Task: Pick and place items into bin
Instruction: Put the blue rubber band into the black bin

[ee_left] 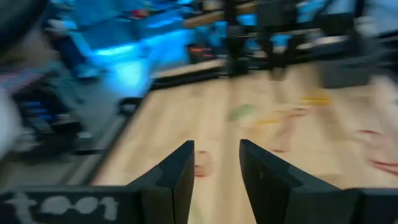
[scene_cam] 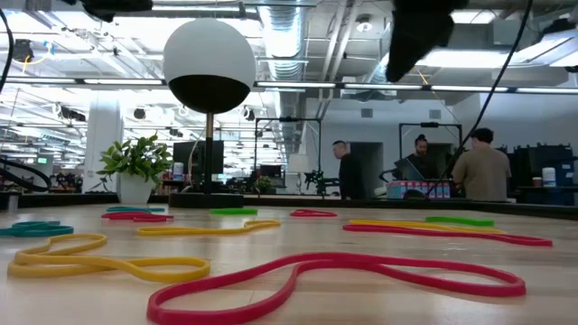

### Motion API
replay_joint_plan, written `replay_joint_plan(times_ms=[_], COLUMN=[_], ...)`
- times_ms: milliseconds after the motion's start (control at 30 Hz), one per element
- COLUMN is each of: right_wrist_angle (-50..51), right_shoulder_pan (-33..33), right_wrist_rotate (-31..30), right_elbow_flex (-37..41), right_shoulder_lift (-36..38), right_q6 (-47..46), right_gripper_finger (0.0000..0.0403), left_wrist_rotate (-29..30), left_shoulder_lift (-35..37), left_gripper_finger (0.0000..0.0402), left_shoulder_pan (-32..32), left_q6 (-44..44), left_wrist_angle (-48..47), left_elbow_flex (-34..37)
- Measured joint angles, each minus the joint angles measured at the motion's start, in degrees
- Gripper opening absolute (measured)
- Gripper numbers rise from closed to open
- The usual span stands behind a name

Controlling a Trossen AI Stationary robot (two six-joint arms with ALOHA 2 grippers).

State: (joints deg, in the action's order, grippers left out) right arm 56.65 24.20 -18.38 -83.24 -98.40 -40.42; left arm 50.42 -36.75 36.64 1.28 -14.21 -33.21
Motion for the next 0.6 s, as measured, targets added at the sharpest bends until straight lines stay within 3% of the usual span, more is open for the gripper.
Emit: replay_joint_plan(times_ms=[167, 300, 500, 600], right_wrist_angle=[0.4, 0.0, -4.7, -12.3], right_shoulder_pan=[0.1, -0.3, -1.4, -2.3], right_wrist_rotate=[-5.8, -6.5, -5.9, -4.9], right_elbow_flex=[0.1, 0.1, 0.6, 5.3], right_shoulder_lift=[2.9, 9.2, 19.4, 24.2], right_q6=[3.3, 4.1, 8.2, 13.0], right_gripper_finger=[0.0054, 0.0054, 0.0054, 0.0054], left_wrist_rotate=[2.4, 2.4, 3.1, -4.0], left_shoulder_lift=[0.0, 0.0, 0.0, -0.3], left_gripper_finger=[0.0119, 0.0119, 0.0119, 0.0119], left_shoulder_pan=[0.0, -1.8, -12.4, -19.9], left_q6=[1.1, -3.4, -11.2, -21.8], left_wrist_angle=[-0.4, -0.6, -9.4, -20.1], left_elbow_flex=[0.0, 0.0, 0.0, 0.1])
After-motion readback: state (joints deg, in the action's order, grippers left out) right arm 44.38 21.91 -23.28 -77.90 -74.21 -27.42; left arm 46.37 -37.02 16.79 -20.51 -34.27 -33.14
